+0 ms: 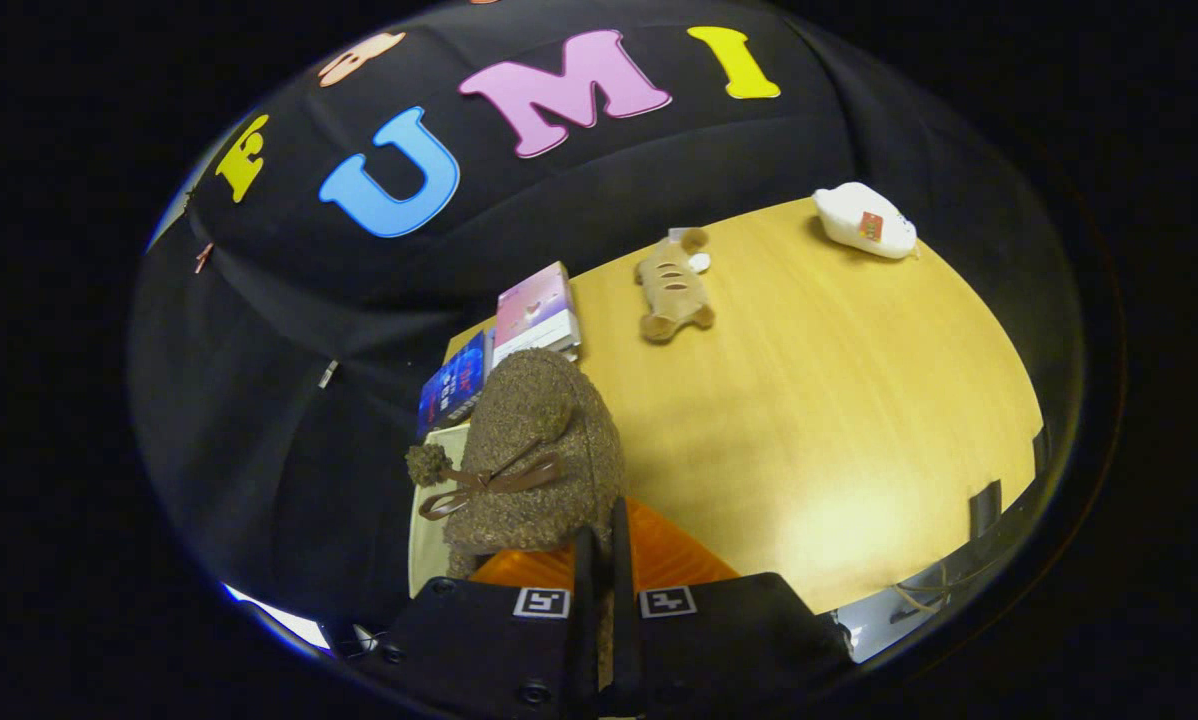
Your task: Open the storage box then place both shoes into the box .Put the left shoe in first, then the right shoe, with the right side of both shoes facing outward in a uniform manner.
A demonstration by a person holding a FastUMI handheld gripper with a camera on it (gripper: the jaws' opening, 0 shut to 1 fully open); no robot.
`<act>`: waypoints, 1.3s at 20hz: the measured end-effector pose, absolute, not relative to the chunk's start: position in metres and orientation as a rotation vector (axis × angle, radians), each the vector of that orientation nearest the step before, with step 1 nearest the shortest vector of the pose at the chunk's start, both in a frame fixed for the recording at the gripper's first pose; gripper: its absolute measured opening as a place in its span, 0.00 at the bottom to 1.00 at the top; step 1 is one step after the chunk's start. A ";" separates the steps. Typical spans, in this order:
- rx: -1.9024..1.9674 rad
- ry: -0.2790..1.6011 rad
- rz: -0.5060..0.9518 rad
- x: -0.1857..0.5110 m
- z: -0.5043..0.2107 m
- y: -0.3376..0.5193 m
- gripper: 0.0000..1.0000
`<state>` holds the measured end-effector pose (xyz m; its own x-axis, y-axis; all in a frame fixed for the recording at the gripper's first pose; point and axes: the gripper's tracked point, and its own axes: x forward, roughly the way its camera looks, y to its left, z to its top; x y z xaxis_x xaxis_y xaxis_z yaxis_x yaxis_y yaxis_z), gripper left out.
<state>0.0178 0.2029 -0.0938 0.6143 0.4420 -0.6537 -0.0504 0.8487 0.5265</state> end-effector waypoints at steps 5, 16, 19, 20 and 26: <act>0.448 0.906 0.356 0.017 -0.099 0.282 0.11; 0.370 0.973 0.337 0.018 -0.145 0.327 0.21; 0.435 0.946 0.400 0.012 -0.133 0.337 0.57; 0.434 0.931 0.403 0.014 -0.130 0.334 0.75; 0.424 0.775 0.375 0.028 -0.087 0.280 0.99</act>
